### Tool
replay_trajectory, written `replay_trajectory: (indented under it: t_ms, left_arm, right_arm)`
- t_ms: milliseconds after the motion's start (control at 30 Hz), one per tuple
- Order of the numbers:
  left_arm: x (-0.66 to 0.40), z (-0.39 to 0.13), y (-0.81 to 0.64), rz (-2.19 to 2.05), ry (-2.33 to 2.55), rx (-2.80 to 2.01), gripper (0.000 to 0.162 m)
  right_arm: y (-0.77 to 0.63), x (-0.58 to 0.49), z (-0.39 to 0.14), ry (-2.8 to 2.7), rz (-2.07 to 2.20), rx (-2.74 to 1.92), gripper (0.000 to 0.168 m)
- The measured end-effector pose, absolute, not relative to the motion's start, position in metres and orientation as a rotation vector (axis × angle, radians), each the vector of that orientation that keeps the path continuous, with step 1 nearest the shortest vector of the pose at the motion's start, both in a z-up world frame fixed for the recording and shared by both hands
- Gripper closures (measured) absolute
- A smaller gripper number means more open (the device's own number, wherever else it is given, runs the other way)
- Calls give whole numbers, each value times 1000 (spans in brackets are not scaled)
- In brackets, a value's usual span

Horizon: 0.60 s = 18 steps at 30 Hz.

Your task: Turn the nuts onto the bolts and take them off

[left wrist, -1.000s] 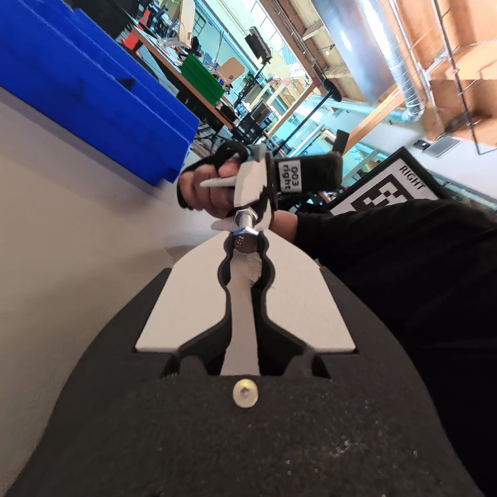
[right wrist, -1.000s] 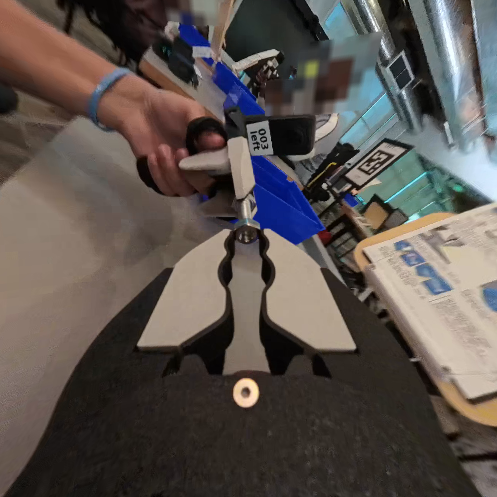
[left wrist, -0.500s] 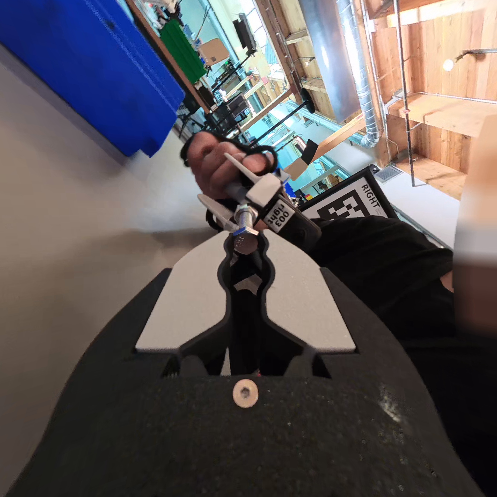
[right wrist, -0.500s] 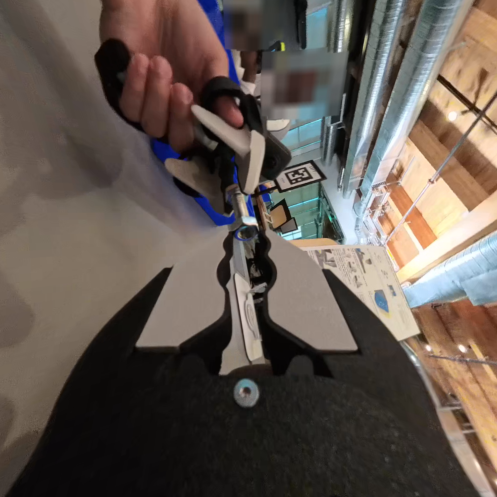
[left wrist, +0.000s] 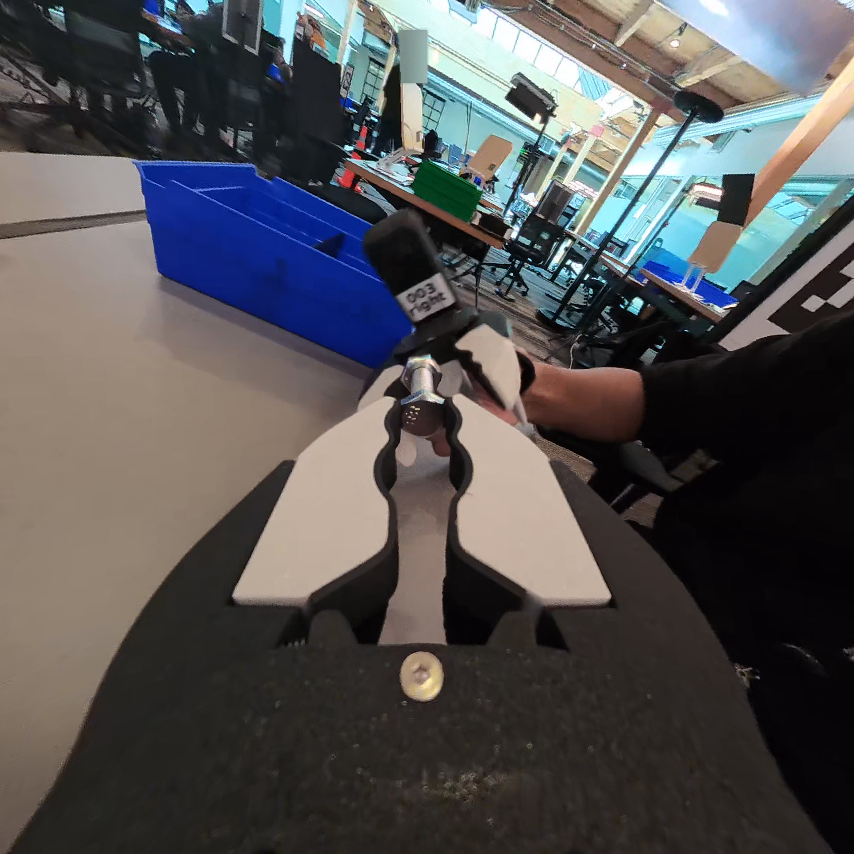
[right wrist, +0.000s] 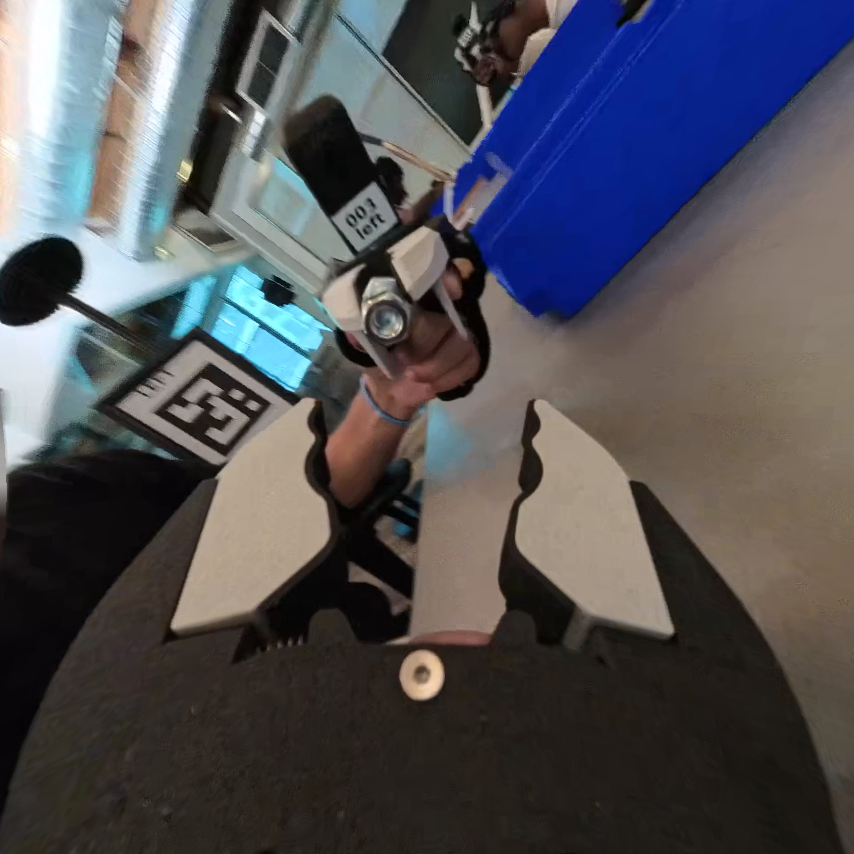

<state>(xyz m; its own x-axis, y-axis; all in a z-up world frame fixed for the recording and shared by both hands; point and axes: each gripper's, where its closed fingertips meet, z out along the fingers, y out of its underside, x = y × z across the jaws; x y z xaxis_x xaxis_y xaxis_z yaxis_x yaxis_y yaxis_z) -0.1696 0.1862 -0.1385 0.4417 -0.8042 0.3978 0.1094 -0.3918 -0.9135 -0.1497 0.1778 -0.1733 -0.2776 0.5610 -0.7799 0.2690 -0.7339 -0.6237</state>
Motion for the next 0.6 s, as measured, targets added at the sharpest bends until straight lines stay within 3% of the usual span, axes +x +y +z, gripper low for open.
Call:
replay_trajectory:
  t_ms: [267,433,600]
  left_arm:
    - [-167,-156,190,-1042,652,-1744,145]
    - [-163,-163,192,-1010,662,-1772,145]
    - [-163,-161,191,-1085,633,-1773,145]
  right_arm:
    - [187,-149,-158,-667,2444,-1755,114]
    - [193,-149,-166,-610,2444,-1798,149]
    - [192,-151,-165,-711,2340,-1767,151]
